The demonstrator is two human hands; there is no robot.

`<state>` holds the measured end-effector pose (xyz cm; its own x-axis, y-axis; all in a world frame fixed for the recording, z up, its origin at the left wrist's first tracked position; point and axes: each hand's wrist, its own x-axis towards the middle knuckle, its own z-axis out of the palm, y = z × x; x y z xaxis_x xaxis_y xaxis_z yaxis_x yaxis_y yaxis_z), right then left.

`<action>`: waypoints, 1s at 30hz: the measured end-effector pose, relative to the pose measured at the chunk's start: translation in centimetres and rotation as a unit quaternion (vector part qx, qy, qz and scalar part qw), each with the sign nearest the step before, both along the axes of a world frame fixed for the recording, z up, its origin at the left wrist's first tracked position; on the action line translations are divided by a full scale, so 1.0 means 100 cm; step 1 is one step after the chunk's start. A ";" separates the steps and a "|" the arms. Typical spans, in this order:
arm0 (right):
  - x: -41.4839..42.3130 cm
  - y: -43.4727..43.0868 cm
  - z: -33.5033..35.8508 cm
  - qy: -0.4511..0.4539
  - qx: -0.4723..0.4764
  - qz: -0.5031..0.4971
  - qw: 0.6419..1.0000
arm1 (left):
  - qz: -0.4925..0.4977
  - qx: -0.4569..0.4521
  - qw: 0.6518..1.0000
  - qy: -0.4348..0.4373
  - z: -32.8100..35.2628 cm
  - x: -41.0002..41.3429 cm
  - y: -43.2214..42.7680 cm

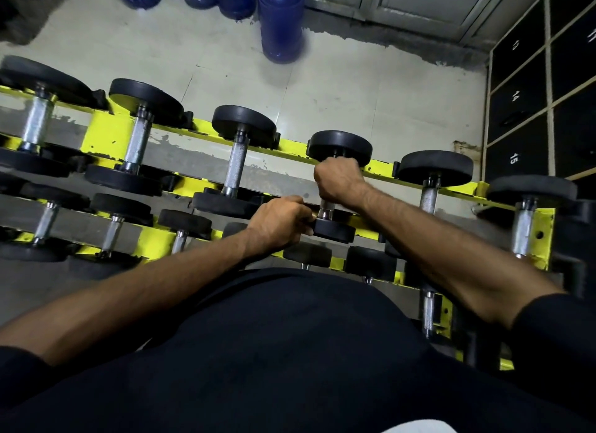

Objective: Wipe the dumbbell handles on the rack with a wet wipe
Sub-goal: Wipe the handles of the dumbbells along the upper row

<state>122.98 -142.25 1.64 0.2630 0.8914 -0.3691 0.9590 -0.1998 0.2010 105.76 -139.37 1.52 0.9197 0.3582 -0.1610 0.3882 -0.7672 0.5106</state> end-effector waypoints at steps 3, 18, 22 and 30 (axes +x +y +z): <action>0.006 -0.012 -0.006 0.067 0.011 0.032 0.997 | -0.009 0.002 1.000 0.004 0.000 0.001 0.001; -0.009 -0.015 -0.036 0.327 0.476 -0.634 0.514 | -0.006 -0.001 1.000 -0.009 0.000 -0.001 0.002; 0.011 -0.006 -0.040 0.496 0.393 -0.711 0.308 | 0.005 -0.013 1.000 -0.003 0.000 -0.001 0.002; 0.013 -0.026 -0.059 0.520 0.463 -0.652 0.300 | -0.004 -0.007 1.000 -0.002 -0.001 -0.001 0.003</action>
<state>124.30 -144.83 -4.23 0.7825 0.1276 -0.6094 -0.6086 -0.0497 -0.7919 105.64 -139.04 1.45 0.9232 0.3482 -0.1625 0.3798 -0.7630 0.5231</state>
